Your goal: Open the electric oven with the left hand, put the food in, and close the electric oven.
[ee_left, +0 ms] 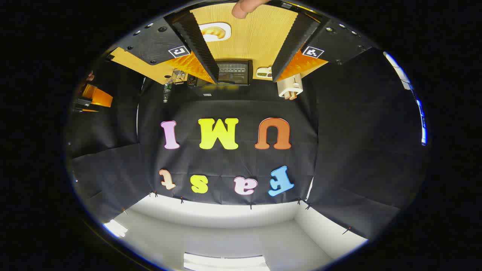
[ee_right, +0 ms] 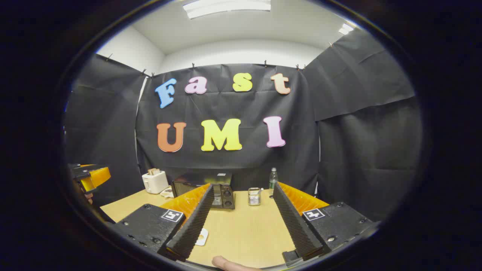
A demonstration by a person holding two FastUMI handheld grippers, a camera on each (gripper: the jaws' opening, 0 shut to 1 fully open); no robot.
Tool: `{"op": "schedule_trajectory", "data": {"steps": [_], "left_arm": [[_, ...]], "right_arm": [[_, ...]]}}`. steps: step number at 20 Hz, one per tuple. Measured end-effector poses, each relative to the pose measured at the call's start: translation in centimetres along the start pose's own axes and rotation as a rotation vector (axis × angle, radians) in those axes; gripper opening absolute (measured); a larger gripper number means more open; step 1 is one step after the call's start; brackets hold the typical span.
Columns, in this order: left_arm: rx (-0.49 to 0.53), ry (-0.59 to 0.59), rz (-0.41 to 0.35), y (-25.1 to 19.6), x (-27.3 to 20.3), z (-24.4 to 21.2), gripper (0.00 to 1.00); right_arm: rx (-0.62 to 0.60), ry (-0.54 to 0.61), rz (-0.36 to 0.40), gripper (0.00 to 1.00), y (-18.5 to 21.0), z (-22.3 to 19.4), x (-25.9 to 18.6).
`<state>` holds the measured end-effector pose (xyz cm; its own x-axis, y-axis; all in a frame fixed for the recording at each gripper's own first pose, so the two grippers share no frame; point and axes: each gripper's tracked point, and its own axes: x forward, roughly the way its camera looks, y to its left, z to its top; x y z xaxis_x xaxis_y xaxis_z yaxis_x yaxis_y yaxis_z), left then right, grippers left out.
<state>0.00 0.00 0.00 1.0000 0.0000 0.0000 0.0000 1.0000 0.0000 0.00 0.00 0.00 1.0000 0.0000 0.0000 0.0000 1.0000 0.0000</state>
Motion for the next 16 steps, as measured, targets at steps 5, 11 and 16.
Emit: {"op": "schedule_trajectory", "data": {"steps": [5, 11, 16], "left_arm": [[0.009, -0.001, 0.017, 0.7, 0.4, -0.6, 0.92], [-0.016, 0.038, 0.046, 1.9, 1.4, -2.2, 0.93], [-0.012, 0.035, 0.049, 2.1, 2.4, -2.6, 0.93]], "right_arm": [[0.007, 0.000, 0.018, 1.00, 0.2, -0.1, 0.1], [0.023, -0.006, 0.026, 1.00, 0.0, -0.4, 0.0], [0.038, 0.000, 0.028, 1.00, -0.6, -1.2, 0.2]]}}
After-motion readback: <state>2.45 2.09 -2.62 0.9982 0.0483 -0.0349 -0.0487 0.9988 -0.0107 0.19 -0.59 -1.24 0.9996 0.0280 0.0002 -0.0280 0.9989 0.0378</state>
